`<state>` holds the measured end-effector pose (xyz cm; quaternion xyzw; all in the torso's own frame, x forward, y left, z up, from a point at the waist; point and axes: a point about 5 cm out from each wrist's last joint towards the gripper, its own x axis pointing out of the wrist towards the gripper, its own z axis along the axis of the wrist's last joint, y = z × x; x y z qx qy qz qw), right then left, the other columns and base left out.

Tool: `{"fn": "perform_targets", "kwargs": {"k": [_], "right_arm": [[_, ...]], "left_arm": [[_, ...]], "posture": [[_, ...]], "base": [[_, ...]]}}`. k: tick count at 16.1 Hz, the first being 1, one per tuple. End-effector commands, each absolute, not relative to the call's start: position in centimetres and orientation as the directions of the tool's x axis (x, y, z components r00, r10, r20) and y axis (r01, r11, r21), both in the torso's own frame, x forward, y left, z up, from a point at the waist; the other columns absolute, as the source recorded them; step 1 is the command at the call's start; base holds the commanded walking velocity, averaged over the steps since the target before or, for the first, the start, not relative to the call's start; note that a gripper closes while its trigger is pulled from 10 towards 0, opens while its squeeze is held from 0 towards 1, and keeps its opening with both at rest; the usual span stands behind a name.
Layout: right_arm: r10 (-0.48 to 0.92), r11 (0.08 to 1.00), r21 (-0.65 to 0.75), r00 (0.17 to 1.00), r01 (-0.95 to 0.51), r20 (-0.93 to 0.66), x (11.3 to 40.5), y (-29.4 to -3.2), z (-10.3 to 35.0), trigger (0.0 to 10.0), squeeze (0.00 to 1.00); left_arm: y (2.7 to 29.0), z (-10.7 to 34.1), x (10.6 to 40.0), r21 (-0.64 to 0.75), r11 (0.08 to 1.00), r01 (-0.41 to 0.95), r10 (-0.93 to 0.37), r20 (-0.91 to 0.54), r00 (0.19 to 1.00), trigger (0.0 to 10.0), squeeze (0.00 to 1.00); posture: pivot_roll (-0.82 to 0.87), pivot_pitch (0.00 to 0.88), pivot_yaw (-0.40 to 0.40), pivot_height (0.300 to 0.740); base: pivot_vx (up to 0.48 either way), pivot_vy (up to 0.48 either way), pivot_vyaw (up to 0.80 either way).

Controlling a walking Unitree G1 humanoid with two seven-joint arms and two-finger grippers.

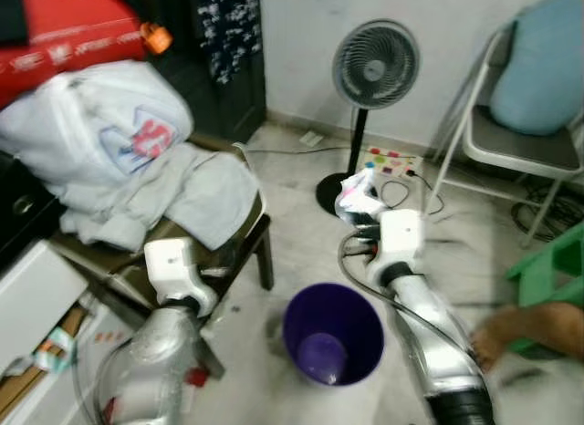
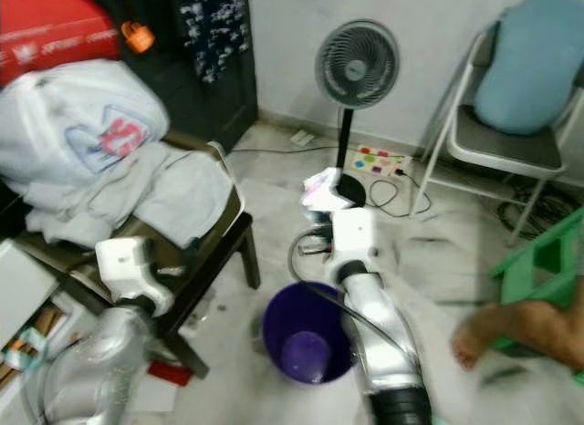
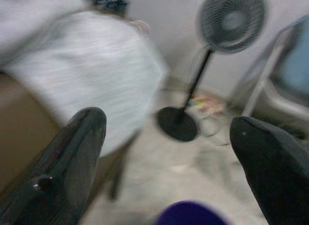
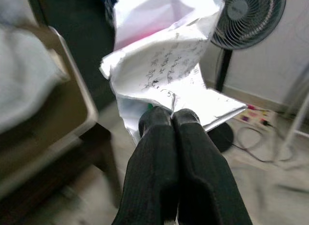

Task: Clean up the room

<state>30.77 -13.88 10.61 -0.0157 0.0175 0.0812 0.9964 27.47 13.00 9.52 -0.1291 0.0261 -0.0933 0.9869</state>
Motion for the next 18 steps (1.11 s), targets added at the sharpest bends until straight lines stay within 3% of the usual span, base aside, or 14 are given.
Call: {"fn": "perform_targets", "kwargs": {"k": [1,7,11,14,18], "right_arm": [[0.189,0.982,-0.016,0.982,-0.189,-0.015,31.1,-12.6,11.3,10.0,0.0],[0.191,0.981,-0.021,0.981,-0.192,-0.015,31.2,-12.6,11.3,10.0,0.0],[0.21,0.978,-0.011,0.978,-0.21,-0.013,31.3,-11.5,11.3,10.0,0.0],[0.204,0.979,-0.007,0.978,-0.204,-0.044,31.5,-10.8,10.6,10.0,0.0],[0.069,0.995,0.091,0.976,-0.051,-0.204,31.8,-11.6,7.8,10.0,0.0]], "left_arm": [[14.3,9.4,27.2,-0.245,0.958,0.149,-0.162,-0.035,0.986,10.0,0.0],[14.4,9.3,27.2,-0.238,0.962,0.135,-0.15,-0.044,0.988,10.0,0.0],[16.5,9.2,26.8,-0.17,0.98,0.107,-0.122,-0.08,0.989,10.0,0.0],[17.2,8.6,26.0,-0.147,0.972,0.181,-0.203,-0.151,0.967,10.0,0.0],[19.6,8.6,24.0,-0.052,0.974,0.221,-0.227,-0.202,0.953,10.0,0.0]], "posture": [[-0.05,0.104,-0.001,0.74],[-0.05,0.109,-0.001,0.74],[-0.02,0.124,-0.001,0.74],[0.02,0.131,-0.006,0.74],[0.08,0.169,0.005,0.74]], "base": [[0.0,0.0,0.0],[0.0,0.0,0.0],[0.0,0.0,0.4],[0.0,0.0,0.0],[0.0,0.0,0.0]]}}
